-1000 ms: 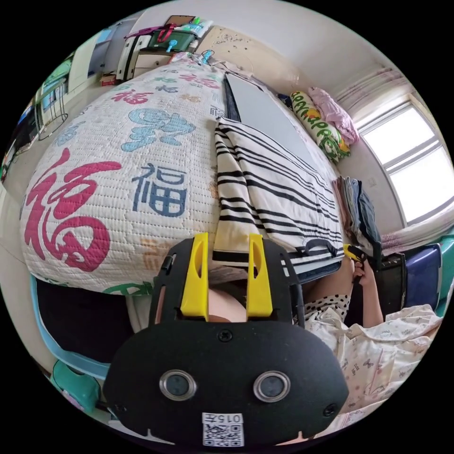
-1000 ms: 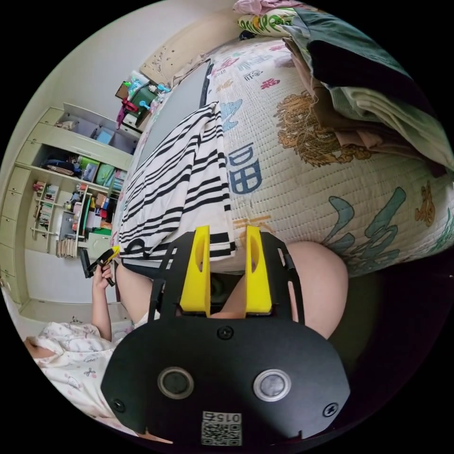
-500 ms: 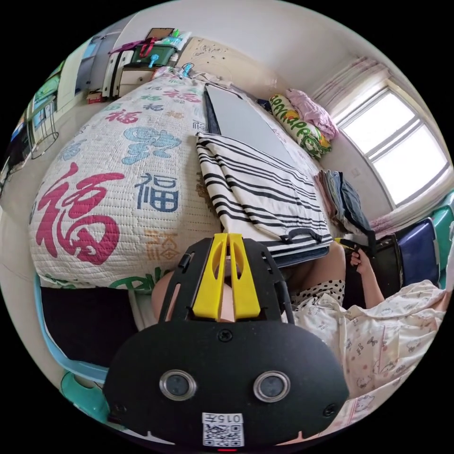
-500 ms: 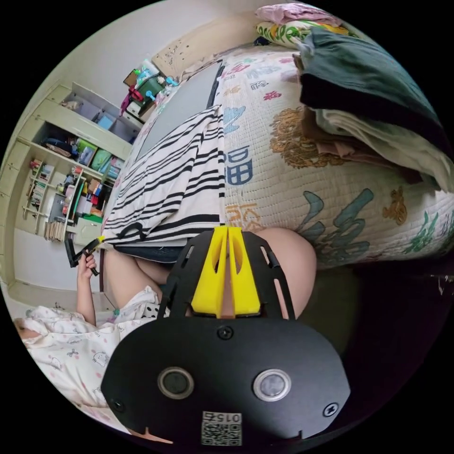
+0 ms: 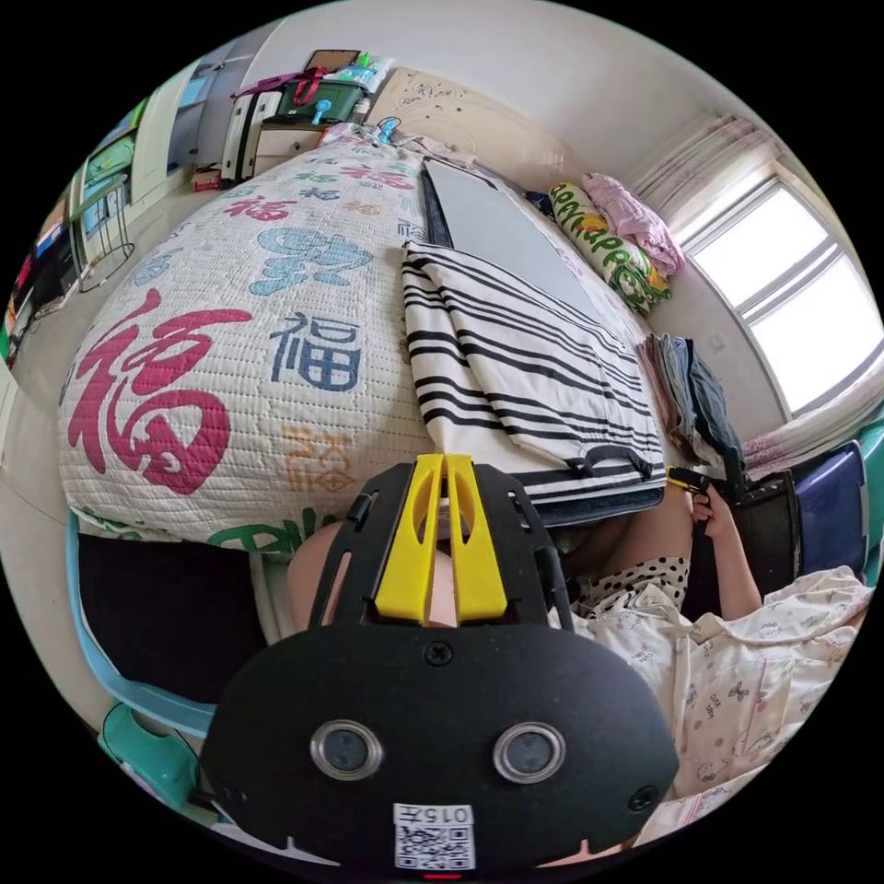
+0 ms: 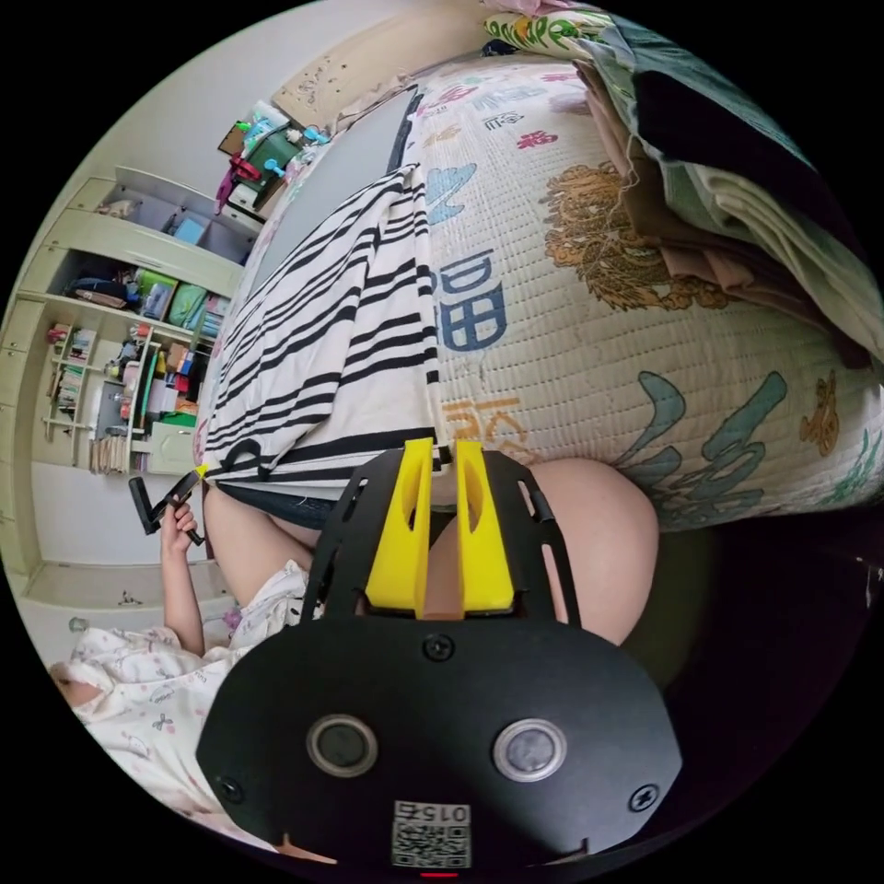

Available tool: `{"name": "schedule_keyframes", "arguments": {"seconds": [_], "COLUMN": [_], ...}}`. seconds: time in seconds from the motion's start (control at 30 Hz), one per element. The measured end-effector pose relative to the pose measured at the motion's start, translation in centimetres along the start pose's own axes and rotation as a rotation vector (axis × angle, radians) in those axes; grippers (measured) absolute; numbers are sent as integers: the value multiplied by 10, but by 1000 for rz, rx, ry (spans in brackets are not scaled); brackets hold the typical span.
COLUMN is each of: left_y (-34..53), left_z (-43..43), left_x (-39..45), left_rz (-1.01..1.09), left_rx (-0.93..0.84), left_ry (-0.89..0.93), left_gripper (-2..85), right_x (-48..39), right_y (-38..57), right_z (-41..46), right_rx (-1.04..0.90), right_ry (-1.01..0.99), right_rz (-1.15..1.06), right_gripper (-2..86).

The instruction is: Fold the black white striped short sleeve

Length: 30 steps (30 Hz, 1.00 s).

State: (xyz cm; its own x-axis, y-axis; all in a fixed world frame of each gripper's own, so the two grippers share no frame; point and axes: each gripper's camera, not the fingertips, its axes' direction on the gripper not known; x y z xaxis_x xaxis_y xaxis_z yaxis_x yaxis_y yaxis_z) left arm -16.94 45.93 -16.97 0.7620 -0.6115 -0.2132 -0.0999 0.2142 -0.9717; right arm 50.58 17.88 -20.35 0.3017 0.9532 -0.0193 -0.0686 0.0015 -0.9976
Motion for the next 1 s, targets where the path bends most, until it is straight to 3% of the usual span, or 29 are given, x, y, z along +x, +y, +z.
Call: {"name": "schedule_keyframes", "arguments": {"seconds": [0.43, 0.7, 0.8, 0.9, 1.0], "left_y": [2, -9, -9, -18, -43], "left_z": [-50, -42, -60, -87, -93], "left_x": [9, 4, 7, 28, 73], "left_rz": [5, -56, -77, -8, 217], "left_rx": [116, 29, 80, 162, 188], "left_ry": [11, -16, -119, -198, -96], "left_gripper": [-2, 1, 7, 18, 31], "right_x": [-2, -20, -33, -54, -76], "right_y": [49, 74, 89, 109, 120], "right_z": [-14, 39, 44, 38, 41], "right_rx": [151, 67, 128, 264, 330], "right_ry": [35, 181, 306, 332, 233], "right_rz": [-7, -79, -125, -261, -397], "right_gripper": [-3, 1, 9, 27, 46]}}
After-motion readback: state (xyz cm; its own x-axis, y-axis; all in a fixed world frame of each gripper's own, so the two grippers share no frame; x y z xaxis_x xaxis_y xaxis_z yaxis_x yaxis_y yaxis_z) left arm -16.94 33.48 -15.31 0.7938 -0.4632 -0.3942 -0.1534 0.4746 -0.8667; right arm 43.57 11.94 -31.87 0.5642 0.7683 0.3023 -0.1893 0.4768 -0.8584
